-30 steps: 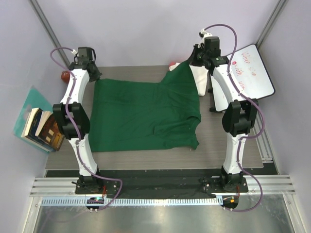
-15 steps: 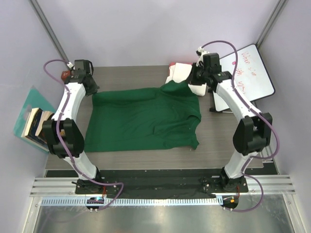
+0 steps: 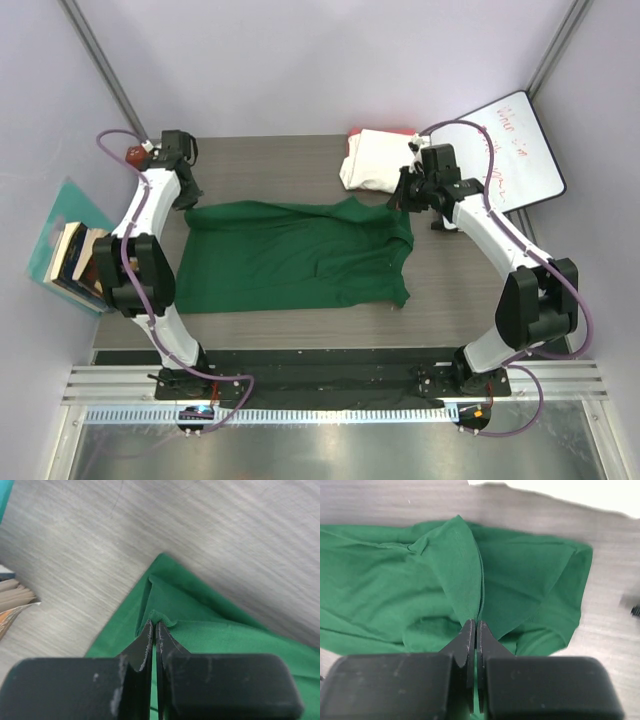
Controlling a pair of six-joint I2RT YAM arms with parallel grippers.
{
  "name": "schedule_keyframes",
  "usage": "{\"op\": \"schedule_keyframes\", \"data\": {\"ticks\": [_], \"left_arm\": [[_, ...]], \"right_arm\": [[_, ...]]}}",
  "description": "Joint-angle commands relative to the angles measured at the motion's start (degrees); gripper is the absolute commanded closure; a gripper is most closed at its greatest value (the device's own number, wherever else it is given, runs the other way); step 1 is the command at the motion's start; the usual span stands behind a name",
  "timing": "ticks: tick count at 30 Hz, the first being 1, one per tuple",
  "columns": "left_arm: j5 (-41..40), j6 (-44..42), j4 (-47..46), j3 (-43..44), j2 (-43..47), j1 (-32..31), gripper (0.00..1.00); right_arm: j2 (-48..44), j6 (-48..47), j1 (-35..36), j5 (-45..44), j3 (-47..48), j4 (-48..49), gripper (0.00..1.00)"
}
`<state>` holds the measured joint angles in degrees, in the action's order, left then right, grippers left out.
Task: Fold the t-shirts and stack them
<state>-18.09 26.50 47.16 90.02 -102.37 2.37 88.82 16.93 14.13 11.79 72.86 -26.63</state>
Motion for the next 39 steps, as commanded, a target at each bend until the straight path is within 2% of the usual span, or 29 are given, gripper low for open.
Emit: {"op": "schedule_keyframes", "data": {"ticks": [1, 7, 12, 16, 19, 23, 31, 35, 39], "left_arm": [[-4.06, -0.84, 1.54, 1.21, -2.39, 0.09, 1.00], [-4.41, 1.09, -1.88, 8.23, -7.04, 0.09, 1.00], [-8.27, -0.30, -1.45, 22.35, -13.37, 0.09, 1.00], [-11.79, -3.03, -4.51, 30.20, -19.09, 0.09, 1.00], [-10.05, -3.39, -5.93, 35.30, -24.27, 0.00, 1.00], [-2.06, -1.46, -8.92, 37.60, -29.63, -0.17, 1.00], [1.65, 0.04, -5.94, 44.36, -39.39, -1.58, 1.00], [1.13, -0.31, -5.32, 45.33, -39.40, -1.67, 1.00], [0.42, -0.84, -6.37, 42.79, -35.63, -1.67, 1.00]], "right_arm": [[-4.44, 1.00, 0.28, 0.25, -1.49, 1.40, 0.99], [0.03, 0.04, 0.28, -4.93, 5.61, 2.11, 0.99], [8.82, 0.21, -1.03, -5.55, 20.63, 2.38, 0.99], [15.93, -1.28, -1.73, -5.64, 30.83, 1.94, 0.99], [22.88, -1.54, -2.26, -3.97, 38.56, 0.19, 0.99], [29.74, -1.99, -2.27, -2.74, 47.62, -3.25, 0.99], [35.19, -3.22, -2.35, -5.46, 51.33, -2.90, 0.99], [37.48, -2.60, -2.44, -4.24, 52.65, -2.63, 0.99], [35.21, -1.20, -2.35, -1.60, 51.42, -2.11, 0.99]]}}
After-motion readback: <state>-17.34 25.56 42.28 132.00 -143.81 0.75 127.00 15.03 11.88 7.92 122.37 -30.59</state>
